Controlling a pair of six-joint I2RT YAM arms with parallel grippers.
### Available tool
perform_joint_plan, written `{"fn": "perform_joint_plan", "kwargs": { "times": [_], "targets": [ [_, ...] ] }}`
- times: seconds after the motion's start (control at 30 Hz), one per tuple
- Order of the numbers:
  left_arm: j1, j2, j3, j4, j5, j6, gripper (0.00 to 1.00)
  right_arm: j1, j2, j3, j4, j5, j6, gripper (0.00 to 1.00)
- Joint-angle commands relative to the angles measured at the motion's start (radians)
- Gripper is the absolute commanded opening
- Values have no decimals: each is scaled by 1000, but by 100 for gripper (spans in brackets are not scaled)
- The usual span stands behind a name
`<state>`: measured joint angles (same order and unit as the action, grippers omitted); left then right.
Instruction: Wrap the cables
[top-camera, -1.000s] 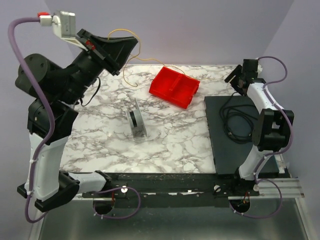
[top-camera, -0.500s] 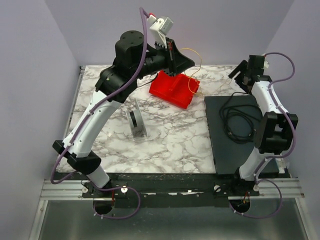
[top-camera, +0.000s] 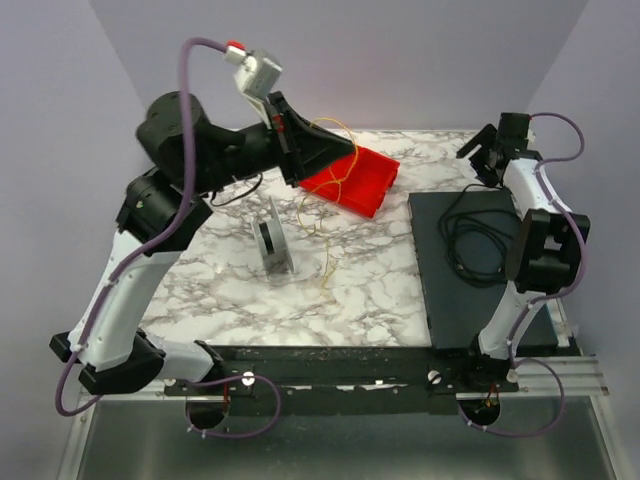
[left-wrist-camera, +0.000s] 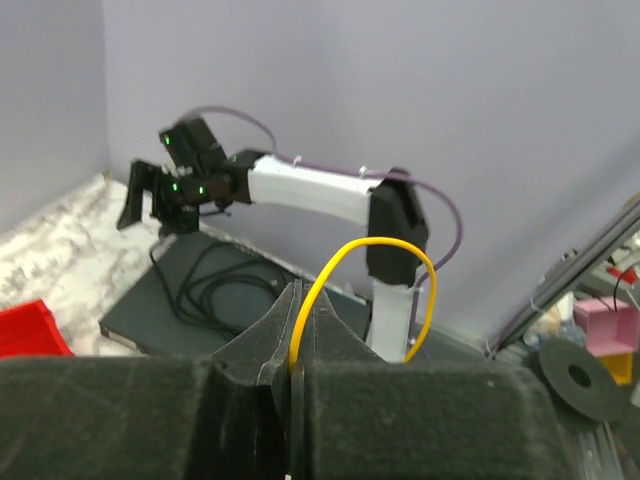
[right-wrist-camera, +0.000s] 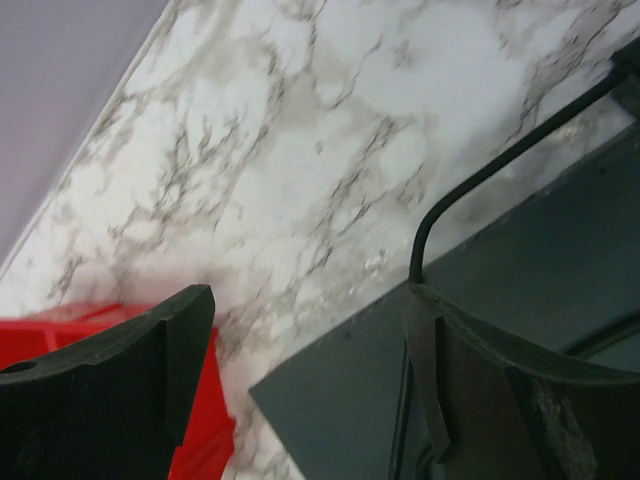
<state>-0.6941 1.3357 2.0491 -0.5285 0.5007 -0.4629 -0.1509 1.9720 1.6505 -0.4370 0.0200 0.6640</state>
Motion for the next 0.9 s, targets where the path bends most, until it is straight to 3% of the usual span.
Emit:
{"fn": "perform_joint_plan", "kwargs": {
  "times": [0.0, 0.33, 0.57, 0.77, 0.87],
  "targets": [
    [-7, 115, -143, 49, 117, -23, 0, 39, -227, -175, 137, -148, -10, 83],
    [-23, 238, -116, 20, 82, 53, 0, 210, -713, -608, 502, -499, 23, 77],
    [7, 270, -58, 31, 56, 19, 0, 219, -779, -594, 514, -567, 31, 74],
    [18, 380, 270, -73, -4, -21, 0, 220, -812, -552, 506, -562, 69, 73],
    [29, 402, 342, -72, -43, -54, 0, 220, -826, -493, 451, -513, 52, 73]
  ]
}}
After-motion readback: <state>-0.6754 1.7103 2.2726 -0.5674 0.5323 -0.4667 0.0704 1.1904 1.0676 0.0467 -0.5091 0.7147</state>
